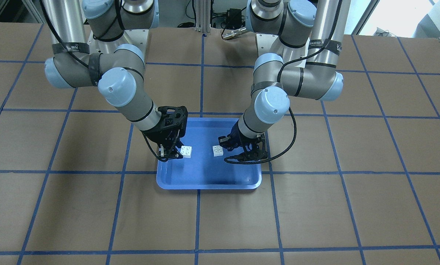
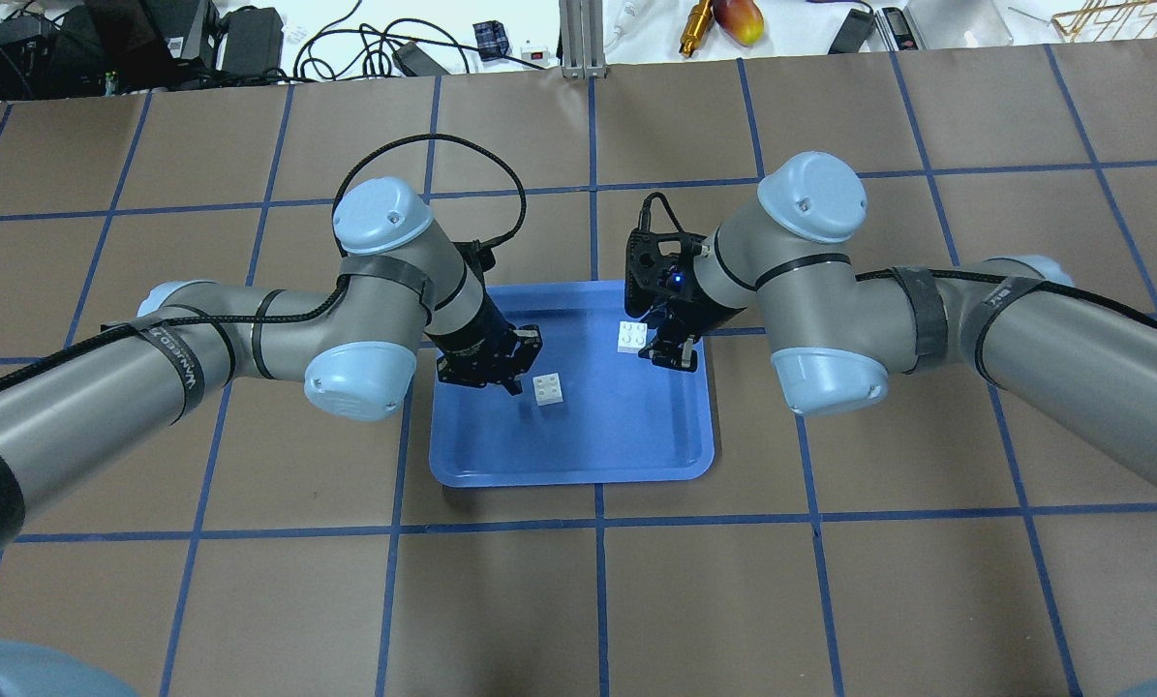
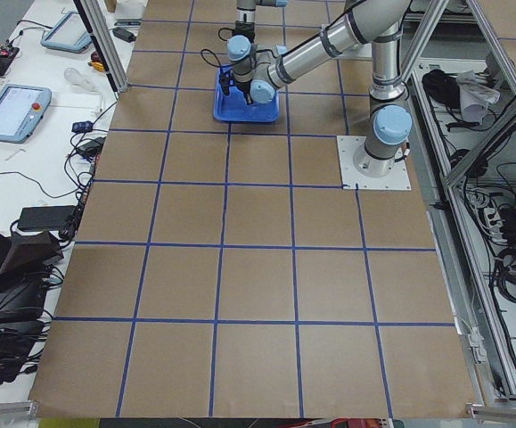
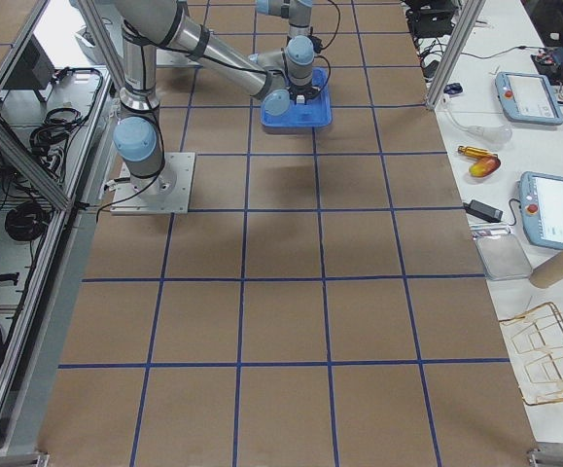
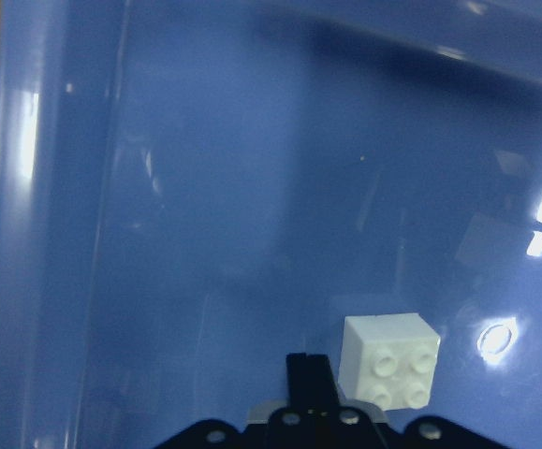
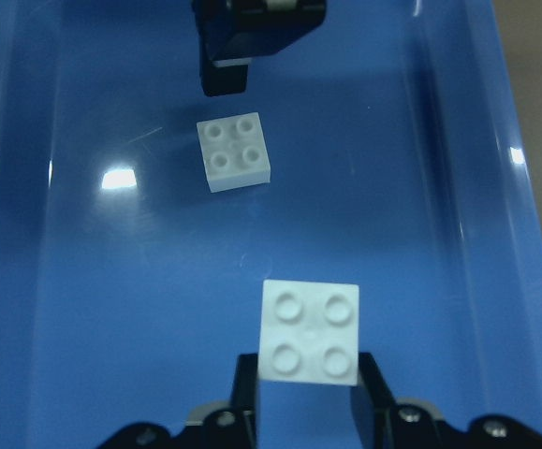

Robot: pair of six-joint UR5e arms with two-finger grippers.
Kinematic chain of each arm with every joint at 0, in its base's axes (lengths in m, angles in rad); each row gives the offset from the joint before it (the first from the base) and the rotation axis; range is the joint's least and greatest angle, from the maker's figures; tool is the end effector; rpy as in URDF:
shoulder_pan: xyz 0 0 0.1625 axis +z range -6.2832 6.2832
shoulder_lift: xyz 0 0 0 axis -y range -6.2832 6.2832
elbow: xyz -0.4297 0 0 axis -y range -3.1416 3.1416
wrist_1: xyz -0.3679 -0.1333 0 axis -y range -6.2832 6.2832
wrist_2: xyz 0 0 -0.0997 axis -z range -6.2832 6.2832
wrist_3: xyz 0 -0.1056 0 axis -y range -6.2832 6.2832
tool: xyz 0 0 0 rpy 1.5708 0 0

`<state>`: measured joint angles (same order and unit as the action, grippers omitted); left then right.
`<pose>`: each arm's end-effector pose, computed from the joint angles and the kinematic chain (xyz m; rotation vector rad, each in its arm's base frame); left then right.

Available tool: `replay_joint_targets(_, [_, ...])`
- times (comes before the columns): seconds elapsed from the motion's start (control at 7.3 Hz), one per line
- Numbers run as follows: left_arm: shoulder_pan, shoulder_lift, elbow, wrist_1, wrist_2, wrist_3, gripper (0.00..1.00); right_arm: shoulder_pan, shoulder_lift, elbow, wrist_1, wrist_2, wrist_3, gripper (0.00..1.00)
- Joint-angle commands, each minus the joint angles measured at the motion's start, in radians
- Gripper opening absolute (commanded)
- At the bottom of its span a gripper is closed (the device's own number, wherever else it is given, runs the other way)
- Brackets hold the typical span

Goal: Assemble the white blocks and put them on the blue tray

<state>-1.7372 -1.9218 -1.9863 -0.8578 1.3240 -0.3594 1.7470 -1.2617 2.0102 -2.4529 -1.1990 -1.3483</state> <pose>-0.2409 -0.4735 0.2032 0.2902 -2.8979 -0.1691 0.2588 -0.4742 0.2372 -2.0078 2.0507 -0.4585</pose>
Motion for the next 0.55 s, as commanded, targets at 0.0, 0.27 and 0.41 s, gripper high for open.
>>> replay_joint_targets(0.0, [-0.010,-0.002,-0.003,0.020,0.000,0.010,0.00,0.022,0.027,-0.001,-0.001,0.001,-0.002,0.00])
replay_joint_targets(0.27, [-0.013,-0.008,-0.005,0.020,0.000,0.005,0.00,0.025,0.059,-0.001,-0.005,0.031,-0.006,0.00])
replay_joint_targets(0.41, [-0.013,-0.008,-0.005,0.020,0.000,0.005,0.00,0.025,0.065,-0.001,-0.014,0.041,-0.005,0.00])
